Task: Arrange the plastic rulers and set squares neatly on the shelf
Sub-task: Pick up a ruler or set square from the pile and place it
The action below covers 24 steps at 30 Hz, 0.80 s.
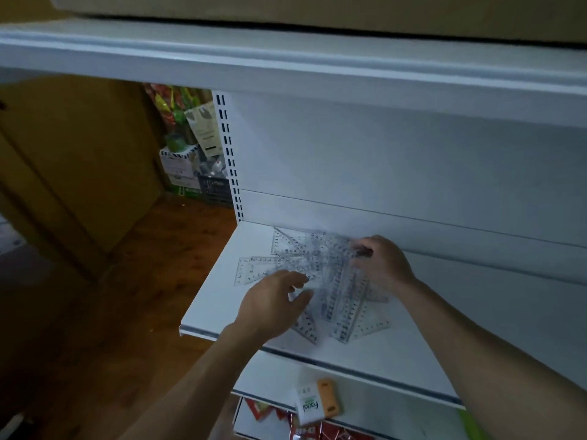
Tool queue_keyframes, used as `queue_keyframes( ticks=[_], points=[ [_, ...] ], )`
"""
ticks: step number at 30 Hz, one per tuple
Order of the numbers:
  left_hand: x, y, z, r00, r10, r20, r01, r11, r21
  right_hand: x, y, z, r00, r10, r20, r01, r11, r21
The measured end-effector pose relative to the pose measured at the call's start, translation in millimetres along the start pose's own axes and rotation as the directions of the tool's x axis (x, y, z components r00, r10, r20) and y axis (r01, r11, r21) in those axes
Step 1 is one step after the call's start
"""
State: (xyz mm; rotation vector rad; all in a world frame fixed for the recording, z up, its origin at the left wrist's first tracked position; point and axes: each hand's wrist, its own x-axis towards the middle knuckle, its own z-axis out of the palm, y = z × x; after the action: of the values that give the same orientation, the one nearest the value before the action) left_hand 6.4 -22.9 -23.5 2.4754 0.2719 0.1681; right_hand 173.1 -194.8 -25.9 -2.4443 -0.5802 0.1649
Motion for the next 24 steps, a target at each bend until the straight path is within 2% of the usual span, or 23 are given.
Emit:
queue_keyframes(
  ticks=[6, 10, 14, 17, 20, 22, 24],
  points=[
    [4.9, -8.3, -1.8, 0.998, 0.031, 0.053, -0.028, 0.998, -0.052, -3.0, -7.3, -14.4, 0.998, 0.048, -0.028, -0.047, 0.998, 0.035],
    [5.8, -10.3, -5.2, 0.997, 0.030, 0.076, -0.022, 0.995, -0.101, -10.1, -14.9, -23.1, 0.998, -0.015, -0.055, 0.019, 0.997, 0.076],
    [13.3, -5.5, -14.7, 0.994, -0.021, 0.109, 0.055, 0.948, -0.314, -20.3, -24.4, -29.5, 0.996, 0.032, -0.085, -0.016, 0.983, 0.183],
    [22.6, 5.3, -25.6, 0.991, -0.064, 0.117, 0.119, 0.812, -0.571, -30.4, -37.0, -30.9, 0.998, -0.008, -0.055, 0.022, 0.963, 0.268],
    [29.8, 12.5, -35.7, 0.989, -0.098, 0.111, 0.147, 0.595, -0.790, -41.7, -50.7, -27.3, 0.995, -0.085, 0.056, 0.068, 0.962, 0.263],
    [31.2, 13.9, -38.8, 0.988, -0.098, 0.117, 0.150, 0.501, -0.852, -48.3, -56.3, -22.9, 0.988, -0.095, 0.118, 0.062, 0.966, 0.252],
    [29.8, 16.7, -37.9, 0.989, -0.097, 0.111, 0.143, 0.459, -0.877, -54.9, -56.7, -21.5, 0.990, -0.079, 0.114, 0.046, 0.962, 0.270]
  ],
)
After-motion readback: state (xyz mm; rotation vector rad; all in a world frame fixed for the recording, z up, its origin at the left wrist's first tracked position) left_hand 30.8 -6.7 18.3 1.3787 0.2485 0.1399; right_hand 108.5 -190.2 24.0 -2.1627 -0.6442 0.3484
